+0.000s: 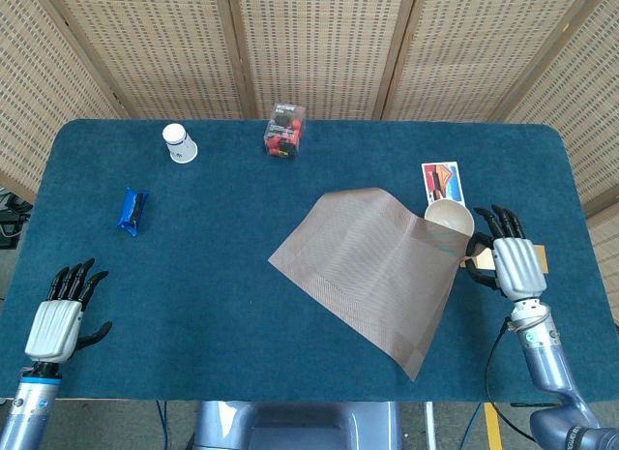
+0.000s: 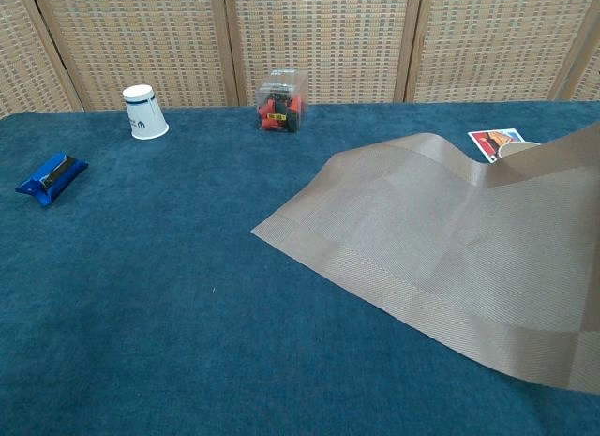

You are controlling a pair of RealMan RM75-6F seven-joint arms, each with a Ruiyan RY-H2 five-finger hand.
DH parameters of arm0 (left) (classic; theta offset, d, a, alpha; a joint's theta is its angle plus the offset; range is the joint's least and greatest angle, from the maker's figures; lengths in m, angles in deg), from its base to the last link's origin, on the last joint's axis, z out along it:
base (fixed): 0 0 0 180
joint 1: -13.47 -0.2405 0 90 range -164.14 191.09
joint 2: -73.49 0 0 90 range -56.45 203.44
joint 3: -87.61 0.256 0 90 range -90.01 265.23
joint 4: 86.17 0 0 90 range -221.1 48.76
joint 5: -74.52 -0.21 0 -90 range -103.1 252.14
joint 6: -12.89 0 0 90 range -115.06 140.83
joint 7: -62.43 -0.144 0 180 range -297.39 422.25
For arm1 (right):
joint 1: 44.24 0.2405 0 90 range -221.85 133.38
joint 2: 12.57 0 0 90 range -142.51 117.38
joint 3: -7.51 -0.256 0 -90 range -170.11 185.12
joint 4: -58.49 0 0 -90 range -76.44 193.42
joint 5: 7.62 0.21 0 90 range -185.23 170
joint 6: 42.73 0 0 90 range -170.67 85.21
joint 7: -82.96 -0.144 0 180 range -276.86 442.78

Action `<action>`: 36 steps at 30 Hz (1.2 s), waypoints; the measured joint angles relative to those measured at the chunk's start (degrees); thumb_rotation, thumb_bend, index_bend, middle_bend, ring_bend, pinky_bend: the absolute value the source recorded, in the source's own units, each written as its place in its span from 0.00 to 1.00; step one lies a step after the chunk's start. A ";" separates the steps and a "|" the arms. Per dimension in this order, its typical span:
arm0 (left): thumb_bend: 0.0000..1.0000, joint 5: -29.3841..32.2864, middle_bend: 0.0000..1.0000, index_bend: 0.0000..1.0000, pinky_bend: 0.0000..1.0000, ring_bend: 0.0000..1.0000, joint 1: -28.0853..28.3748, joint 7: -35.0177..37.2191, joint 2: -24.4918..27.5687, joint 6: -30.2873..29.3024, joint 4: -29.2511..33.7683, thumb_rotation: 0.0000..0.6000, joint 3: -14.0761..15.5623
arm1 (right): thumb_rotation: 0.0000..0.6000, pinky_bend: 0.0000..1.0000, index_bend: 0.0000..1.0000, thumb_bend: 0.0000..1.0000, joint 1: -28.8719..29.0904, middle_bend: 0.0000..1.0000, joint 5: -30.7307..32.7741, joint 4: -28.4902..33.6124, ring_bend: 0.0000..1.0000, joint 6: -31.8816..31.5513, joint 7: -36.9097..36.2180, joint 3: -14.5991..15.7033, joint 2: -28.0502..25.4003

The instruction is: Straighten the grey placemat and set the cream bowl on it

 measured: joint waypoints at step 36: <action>0.05 -1.33 0.00 0.11 0.00 0.00 5.35 -12.11 1.40 1.39 9.59 1.00 -4.42 | 1.00 0.00 0.00 0.20 -13.27 0.00 -2.19 9.23 0.00 -16.29 1.53 1.70 -7.62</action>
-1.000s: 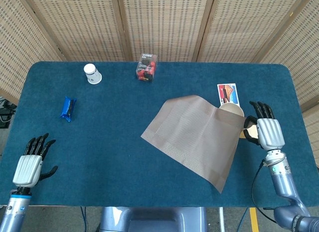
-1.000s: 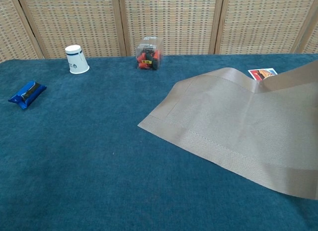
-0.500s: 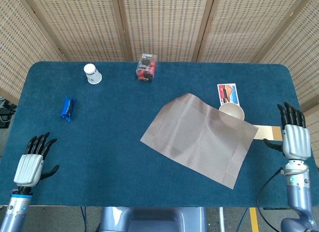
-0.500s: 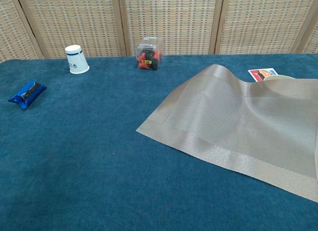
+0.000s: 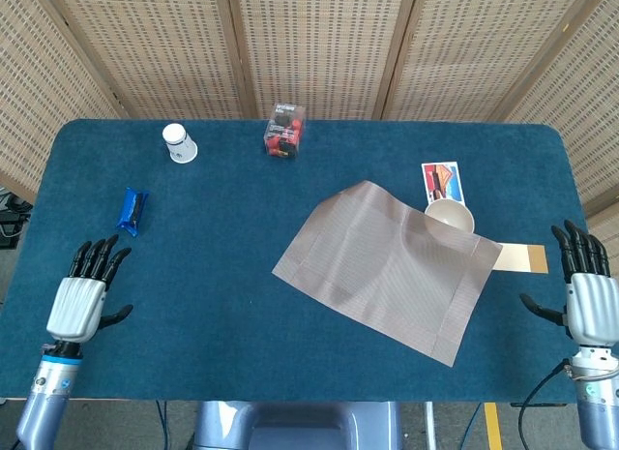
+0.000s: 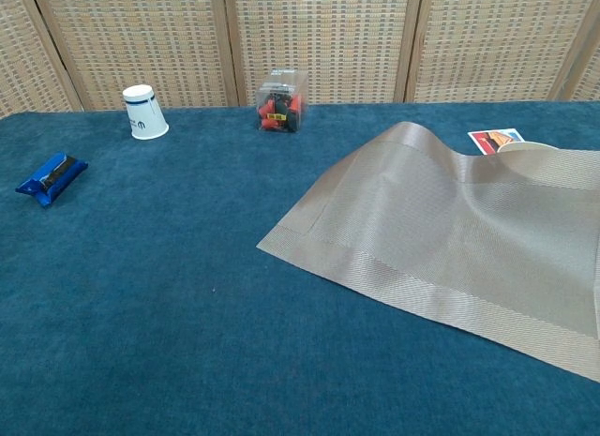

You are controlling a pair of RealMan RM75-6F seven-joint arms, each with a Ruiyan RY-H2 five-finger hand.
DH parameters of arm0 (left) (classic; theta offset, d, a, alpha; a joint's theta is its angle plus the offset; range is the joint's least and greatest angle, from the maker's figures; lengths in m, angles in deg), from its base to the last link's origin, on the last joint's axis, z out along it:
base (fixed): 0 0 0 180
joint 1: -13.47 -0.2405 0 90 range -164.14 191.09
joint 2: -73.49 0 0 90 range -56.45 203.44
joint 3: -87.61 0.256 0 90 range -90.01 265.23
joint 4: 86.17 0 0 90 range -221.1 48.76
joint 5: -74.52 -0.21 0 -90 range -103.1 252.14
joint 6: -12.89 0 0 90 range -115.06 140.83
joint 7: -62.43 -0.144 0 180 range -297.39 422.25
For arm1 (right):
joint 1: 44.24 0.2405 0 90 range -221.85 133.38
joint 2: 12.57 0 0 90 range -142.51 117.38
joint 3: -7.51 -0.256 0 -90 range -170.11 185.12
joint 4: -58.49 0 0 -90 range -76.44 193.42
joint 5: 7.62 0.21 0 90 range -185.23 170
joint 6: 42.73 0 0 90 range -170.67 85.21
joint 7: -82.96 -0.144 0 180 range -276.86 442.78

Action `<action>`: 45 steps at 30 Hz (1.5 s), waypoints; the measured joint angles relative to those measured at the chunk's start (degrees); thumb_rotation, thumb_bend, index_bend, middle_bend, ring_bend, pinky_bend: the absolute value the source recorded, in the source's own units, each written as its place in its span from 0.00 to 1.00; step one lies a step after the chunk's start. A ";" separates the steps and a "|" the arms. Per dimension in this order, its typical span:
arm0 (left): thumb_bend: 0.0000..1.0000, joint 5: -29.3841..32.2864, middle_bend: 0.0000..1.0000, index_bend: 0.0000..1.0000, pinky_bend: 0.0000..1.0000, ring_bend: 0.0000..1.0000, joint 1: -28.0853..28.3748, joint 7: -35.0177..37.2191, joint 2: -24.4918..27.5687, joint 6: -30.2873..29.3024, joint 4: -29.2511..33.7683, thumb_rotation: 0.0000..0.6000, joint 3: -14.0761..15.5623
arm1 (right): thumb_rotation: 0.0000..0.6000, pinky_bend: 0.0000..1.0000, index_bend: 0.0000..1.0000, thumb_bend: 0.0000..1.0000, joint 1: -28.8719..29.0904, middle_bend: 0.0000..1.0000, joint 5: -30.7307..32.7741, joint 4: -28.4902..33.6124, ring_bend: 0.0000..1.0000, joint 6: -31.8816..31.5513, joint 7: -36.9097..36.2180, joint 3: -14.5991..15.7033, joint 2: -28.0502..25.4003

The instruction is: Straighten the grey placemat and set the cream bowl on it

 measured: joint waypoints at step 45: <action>0.00 22.04 0.00 0.08 0.00 0.00 33.80 -36.16 -28.76 26.36 -18.19 1.00 -10.32 | 1.00 0.00 0.00 0.20 -2.22 0.00 0.40 -0.01 0.00 1.43 -16.93 -3.13 -5.58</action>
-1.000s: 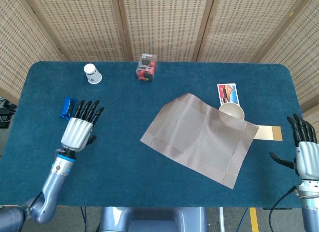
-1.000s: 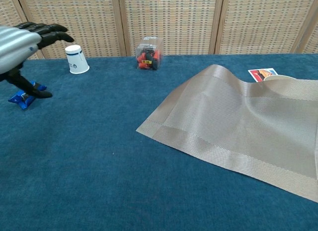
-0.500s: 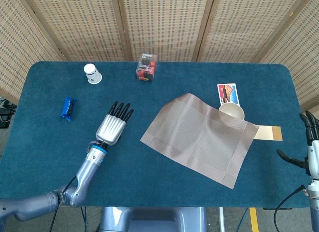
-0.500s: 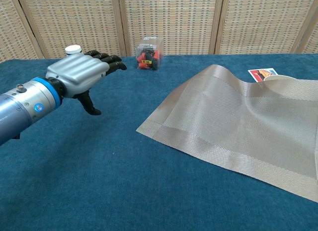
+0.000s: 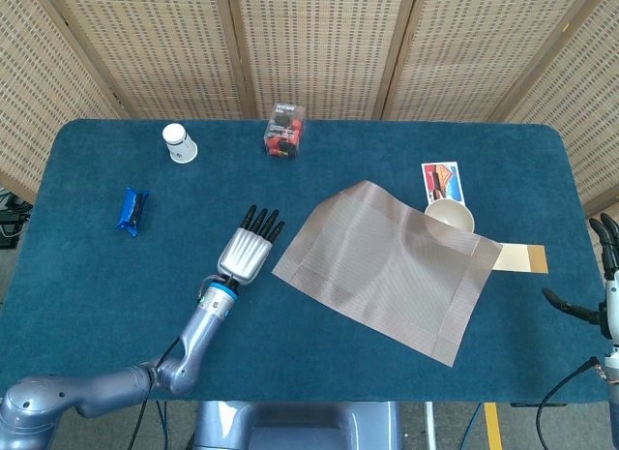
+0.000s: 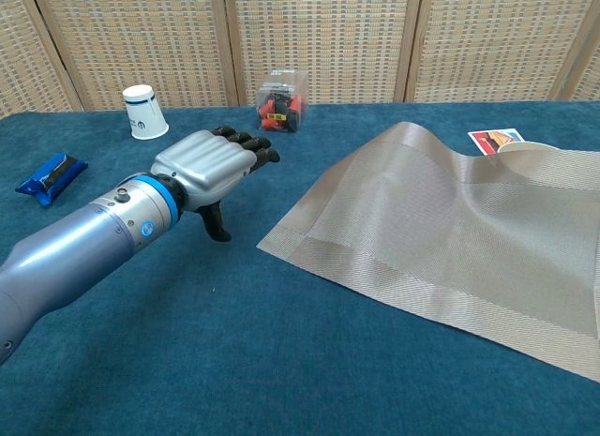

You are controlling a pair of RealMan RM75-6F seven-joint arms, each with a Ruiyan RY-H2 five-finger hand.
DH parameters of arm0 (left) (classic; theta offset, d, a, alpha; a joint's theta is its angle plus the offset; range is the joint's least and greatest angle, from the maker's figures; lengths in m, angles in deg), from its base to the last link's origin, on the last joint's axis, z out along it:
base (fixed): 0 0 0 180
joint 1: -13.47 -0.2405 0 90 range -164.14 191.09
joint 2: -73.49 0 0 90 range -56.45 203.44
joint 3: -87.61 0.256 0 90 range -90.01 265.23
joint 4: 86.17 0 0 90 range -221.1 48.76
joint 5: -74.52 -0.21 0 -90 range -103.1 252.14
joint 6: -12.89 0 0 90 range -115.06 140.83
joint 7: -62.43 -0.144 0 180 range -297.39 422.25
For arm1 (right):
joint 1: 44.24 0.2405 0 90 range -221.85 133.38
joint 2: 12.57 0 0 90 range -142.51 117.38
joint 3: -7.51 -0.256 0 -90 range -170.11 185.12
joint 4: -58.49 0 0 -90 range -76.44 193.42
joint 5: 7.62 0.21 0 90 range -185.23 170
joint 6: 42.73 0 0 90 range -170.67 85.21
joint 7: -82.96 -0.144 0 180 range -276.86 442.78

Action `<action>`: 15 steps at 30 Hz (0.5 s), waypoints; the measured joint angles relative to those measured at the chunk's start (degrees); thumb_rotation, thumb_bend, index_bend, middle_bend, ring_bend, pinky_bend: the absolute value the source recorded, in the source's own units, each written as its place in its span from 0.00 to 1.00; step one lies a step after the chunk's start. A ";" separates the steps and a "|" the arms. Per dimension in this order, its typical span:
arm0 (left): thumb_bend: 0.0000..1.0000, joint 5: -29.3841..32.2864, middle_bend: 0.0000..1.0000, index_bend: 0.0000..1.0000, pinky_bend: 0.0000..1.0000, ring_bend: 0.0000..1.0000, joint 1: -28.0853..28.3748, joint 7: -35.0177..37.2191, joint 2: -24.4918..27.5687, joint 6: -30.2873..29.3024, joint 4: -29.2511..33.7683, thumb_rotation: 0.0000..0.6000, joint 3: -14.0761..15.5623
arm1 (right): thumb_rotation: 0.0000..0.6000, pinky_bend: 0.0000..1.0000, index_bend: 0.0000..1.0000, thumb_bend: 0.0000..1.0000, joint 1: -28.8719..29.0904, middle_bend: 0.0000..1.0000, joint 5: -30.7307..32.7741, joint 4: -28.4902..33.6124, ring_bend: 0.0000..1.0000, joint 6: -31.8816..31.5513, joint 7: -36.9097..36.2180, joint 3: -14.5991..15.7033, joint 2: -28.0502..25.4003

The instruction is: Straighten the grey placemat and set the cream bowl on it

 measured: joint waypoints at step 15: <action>0.00 0.78 0.00 0.08 0.00 0.00 4.16 0.13 -6.54 0.13 -6.50 1.00 0.49 | 1.00 0.00 0.00 0.19 -0.35 0.00 0.17 -0.01 0.00 0.32 -2.17 -0.61 -0.80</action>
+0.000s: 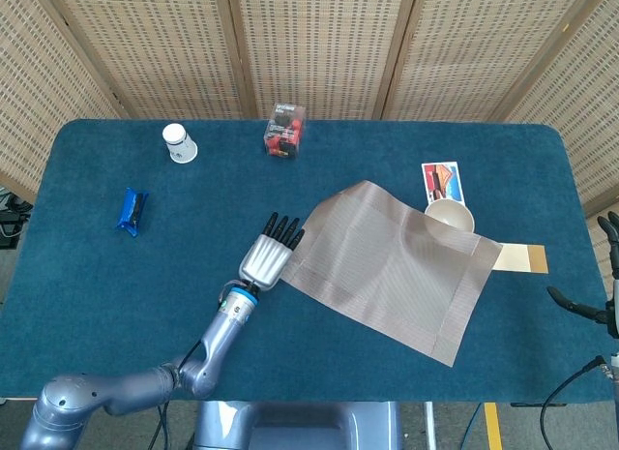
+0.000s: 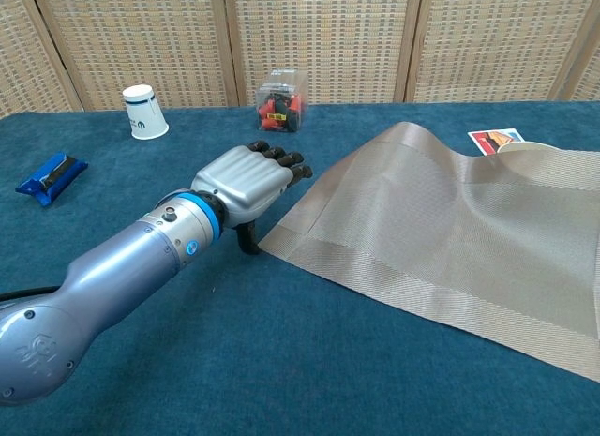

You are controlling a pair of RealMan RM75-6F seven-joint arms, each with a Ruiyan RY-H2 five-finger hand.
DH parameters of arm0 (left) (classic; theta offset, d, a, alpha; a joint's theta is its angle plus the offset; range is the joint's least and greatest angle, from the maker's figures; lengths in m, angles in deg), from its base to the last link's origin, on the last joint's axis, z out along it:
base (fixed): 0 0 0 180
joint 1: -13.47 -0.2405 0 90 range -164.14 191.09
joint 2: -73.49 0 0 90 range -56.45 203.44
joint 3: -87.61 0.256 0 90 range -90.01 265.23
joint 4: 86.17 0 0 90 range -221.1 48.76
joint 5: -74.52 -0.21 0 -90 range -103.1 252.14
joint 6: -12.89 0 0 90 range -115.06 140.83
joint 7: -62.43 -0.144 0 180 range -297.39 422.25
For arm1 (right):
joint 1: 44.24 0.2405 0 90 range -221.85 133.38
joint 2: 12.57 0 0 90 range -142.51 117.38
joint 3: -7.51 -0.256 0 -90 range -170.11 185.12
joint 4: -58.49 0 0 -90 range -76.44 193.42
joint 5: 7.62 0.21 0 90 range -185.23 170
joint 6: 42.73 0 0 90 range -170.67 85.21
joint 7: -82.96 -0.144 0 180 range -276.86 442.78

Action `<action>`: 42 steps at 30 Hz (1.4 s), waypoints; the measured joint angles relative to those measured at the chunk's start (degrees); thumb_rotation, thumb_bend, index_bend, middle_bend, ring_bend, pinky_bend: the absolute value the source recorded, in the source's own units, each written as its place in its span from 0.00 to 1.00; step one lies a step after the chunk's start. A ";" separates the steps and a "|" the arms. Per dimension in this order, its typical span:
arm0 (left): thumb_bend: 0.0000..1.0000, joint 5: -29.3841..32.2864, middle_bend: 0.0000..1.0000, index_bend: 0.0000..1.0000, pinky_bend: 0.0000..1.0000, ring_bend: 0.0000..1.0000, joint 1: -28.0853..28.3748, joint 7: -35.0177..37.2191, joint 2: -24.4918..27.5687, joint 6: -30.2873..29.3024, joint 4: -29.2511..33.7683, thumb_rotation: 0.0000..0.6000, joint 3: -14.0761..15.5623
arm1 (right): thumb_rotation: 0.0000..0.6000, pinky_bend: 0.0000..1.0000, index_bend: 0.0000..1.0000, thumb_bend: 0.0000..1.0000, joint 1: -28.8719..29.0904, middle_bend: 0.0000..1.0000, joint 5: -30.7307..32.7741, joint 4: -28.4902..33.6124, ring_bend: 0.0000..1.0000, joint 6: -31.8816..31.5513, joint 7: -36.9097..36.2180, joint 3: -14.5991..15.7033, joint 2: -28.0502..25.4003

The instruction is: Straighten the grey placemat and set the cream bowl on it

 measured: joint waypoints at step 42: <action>0.48 -5.97 0.00 0.80 0.00 0.00 2.32 6.78 -4.52 -6.64 -8.51 1.00 1.15 | 1.00 0.00 0.05 0.18 -0.44 0.00 -1.96 1.12 0.00 -0.60 0.30 0.42 -0.36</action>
